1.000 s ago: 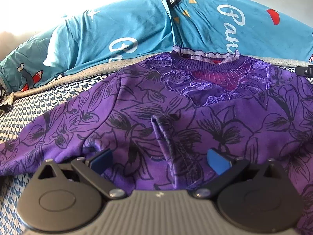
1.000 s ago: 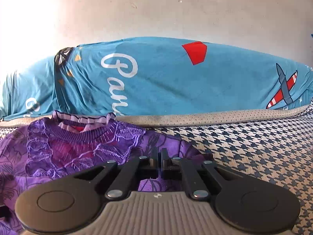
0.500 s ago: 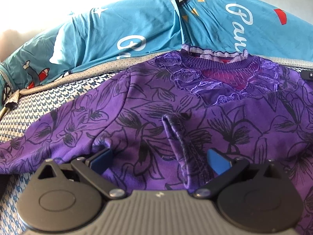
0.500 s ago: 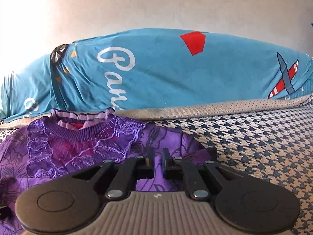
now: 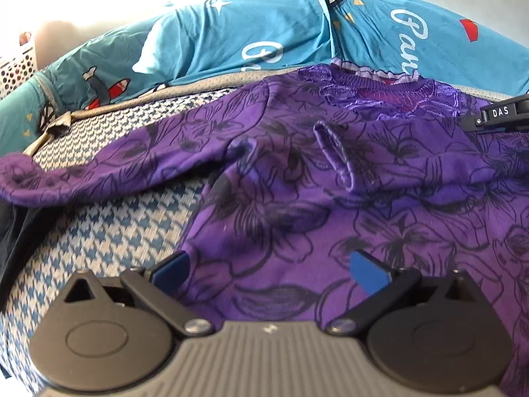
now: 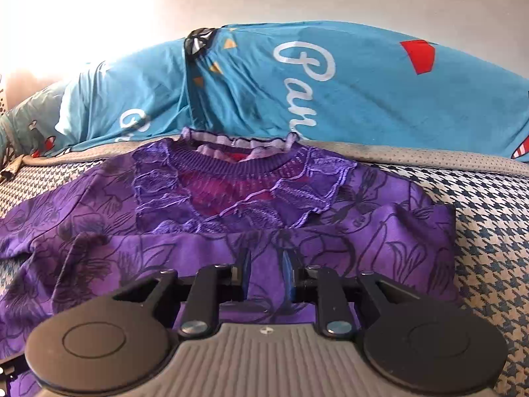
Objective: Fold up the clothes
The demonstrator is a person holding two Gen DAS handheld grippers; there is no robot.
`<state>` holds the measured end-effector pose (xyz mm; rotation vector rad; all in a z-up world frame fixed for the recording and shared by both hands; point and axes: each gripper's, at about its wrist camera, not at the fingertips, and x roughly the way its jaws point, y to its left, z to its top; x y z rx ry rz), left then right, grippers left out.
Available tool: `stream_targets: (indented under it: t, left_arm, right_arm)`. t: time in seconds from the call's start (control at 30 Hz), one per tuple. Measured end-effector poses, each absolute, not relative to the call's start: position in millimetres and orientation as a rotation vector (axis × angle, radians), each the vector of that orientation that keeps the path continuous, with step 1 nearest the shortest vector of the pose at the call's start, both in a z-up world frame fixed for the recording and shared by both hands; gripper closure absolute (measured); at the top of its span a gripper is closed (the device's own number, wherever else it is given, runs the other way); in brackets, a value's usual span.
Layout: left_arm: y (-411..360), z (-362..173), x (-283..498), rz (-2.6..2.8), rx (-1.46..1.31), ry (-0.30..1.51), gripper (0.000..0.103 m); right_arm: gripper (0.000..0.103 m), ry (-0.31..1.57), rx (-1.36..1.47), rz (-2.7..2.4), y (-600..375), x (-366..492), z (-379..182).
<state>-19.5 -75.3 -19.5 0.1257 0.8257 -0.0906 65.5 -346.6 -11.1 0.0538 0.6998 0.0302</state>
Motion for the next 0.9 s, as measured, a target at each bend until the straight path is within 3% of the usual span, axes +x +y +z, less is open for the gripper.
stream_targets:
  t: [0.1,0.9]
  left_arm:
    - [-65,-20,-39,-0.075,0.103,0.827,0.000]
    - [-20,-25,-85,-0.015,0.038,0.827,0.000]
  right_arm:
    - [0.076,0.713,0.064,0.040,-332,53,-11]
    - [0.071,0.732,0.262,0.162,-272,-41,-23]
